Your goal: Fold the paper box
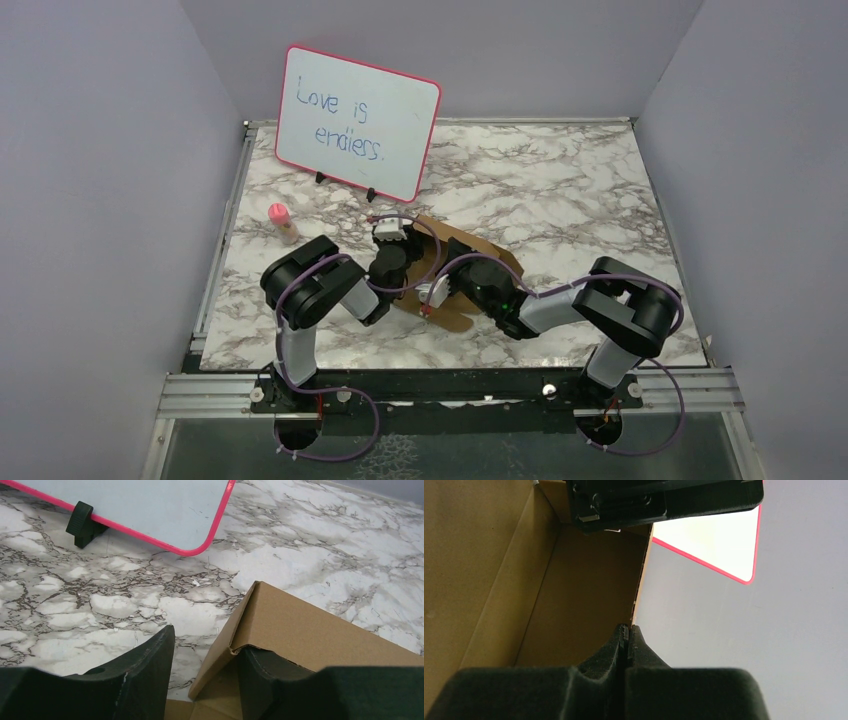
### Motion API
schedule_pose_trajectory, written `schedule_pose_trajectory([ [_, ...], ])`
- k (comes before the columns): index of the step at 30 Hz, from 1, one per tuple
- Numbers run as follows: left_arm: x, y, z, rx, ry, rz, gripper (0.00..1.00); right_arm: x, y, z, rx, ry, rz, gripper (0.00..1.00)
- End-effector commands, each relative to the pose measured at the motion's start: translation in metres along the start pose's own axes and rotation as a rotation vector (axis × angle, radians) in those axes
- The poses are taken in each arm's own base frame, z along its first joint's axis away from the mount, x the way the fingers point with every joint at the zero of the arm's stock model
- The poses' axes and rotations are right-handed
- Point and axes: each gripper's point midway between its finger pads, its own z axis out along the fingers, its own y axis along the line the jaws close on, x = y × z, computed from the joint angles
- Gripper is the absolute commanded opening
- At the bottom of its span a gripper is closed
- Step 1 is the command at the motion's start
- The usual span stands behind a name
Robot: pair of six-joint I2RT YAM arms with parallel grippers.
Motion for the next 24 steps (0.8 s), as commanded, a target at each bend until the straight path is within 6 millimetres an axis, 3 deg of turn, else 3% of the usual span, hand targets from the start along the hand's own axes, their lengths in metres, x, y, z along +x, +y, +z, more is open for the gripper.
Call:
schedule_pose_trajectory([
  [1, -0.008, 0.057, 0.000, -0.295, -0.034, 0.027, 0.50, -0.003, 0.005, -0.005, -0.030, -0.008, 0.014, 0.01],
  [17, 0.001, 0.075, -0.001, -0.436, -0.003, 0.026, 0.51, -0.005, 0.003, -0.005, -0.026, -0.022, 0.033, 0.01],
  [24, 0.009, 0.059, -0.002, -0.270, 0.060, 0.007, 0.69, -0.006, 0.003, -0.006, -0.027, -0.030, 0.046, 0.01],
])
